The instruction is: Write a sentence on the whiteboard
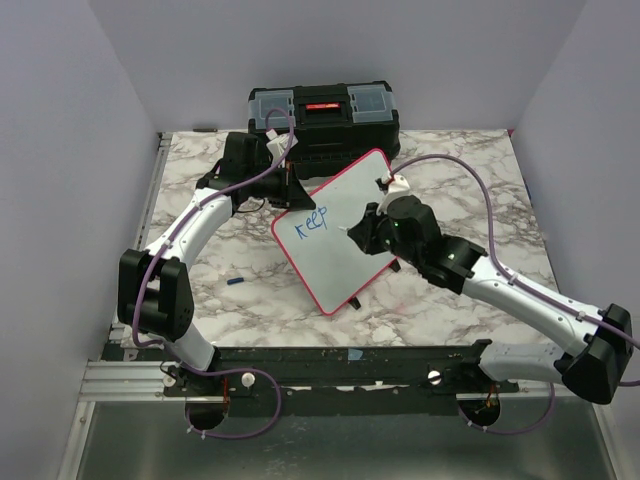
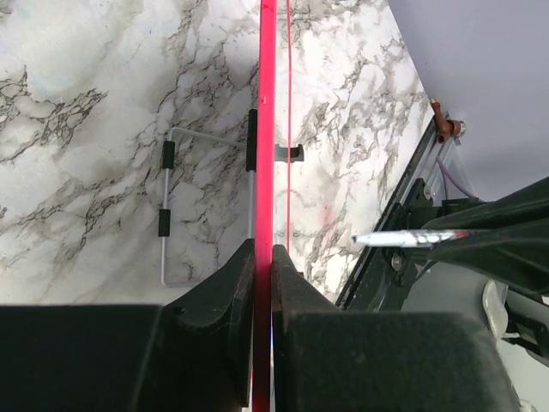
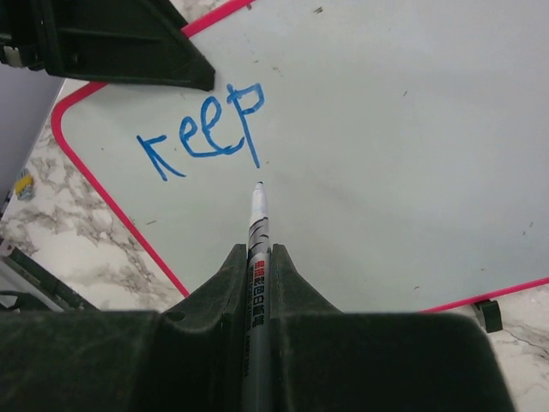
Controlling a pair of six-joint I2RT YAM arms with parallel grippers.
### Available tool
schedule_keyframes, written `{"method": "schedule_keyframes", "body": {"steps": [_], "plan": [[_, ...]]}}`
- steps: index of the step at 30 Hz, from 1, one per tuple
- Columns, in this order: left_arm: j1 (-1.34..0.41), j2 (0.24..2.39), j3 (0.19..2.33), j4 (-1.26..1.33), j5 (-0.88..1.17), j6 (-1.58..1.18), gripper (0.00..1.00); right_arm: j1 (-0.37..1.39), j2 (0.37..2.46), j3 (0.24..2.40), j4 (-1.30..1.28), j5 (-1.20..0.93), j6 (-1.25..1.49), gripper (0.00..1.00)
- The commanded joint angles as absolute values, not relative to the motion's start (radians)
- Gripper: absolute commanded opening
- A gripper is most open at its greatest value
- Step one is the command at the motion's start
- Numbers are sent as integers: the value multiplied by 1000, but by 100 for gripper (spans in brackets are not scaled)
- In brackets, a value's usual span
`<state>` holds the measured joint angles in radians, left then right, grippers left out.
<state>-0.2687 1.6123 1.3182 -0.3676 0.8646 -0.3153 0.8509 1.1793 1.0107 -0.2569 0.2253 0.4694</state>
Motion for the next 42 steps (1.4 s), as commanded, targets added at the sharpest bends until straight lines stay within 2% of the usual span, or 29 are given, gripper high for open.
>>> {"method": "schedule_keyframes", "body": {"steps": [1,4,9,15,26,42], "plan": [[-273,1591,1337,-313,876,-315,0,881,1200,1017,-265,124,463,1],[-272,1594,1338,-312,869,-320,0,942,1209,1017,-254,139,456,1],[-273,1597,1339,-313,862,-325,0,1087,1276,1069,-298,303,437,1],[-273,1592,1333,-310,859,-326,0,1182,1330,1083,-298,413,450,1],[-273,1589,1329,-310,858,-324,0,1208,1384,1096,-308,501,481,1],[-273,1587,1329,-310,861,-321,0,1208,1471,1149,-296,494,465,1]]}}
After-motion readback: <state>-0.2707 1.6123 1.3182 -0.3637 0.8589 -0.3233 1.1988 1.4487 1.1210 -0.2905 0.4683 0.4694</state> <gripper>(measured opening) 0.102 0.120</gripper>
